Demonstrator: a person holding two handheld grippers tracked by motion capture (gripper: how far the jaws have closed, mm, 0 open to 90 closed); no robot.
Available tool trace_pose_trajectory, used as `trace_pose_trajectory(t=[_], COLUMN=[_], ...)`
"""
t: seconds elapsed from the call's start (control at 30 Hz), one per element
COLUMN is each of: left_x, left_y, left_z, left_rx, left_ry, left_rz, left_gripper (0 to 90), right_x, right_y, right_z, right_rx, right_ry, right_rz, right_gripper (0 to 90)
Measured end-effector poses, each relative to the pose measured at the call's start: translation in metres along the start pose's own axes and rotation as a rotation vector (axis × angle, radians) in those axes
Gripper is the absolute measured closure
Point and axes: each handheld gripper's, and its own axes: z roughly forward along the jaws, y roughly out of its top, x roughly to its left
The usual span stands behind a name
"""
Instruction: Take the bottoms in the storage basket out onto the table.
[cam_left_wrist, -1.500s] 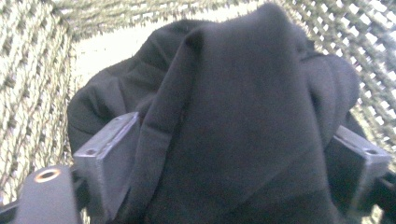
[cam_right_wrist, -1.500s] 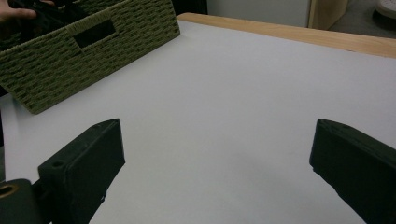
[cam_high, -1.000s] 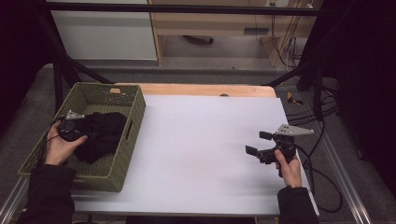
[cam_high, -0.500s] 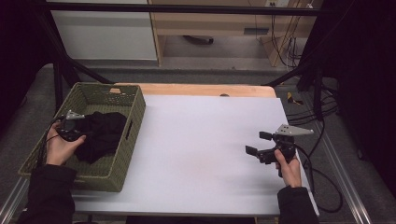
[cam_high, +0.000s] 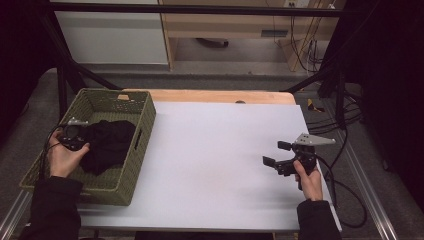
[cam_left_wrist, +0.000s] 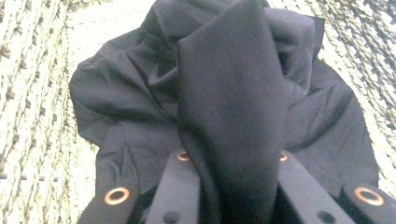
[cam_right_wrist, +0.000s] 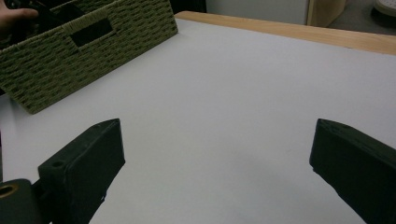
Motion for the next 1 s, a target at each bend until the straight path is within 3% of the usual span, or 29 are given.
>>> trace_pose_trajectory(t=[0.5,0.8,1.0], left_x=[-0.004,-0.005,-0.004], left_y=[0.002,0.002,0.003], left_z=[-0.007,-0.011,-0.015], left_rx=[-0.045,-0.068,-0.093], left_ry=[-0.009,-0.027,-0.054], left_rz=[0.034,0.037,0.014], left_gripper=[84.8,84.9,85.1], right_x=[0.000,0.000,0.000], right_y=[0.000,0.000,0.000], right_z=[0.000,0.000,0.000], right_rx=[-0.001,0.000,0.001], right_ry=[-0.002,-0.003,-0.002], right_rz=[0.002,0.002,0.001], right_gripper=[3.7,3.7,3.7])
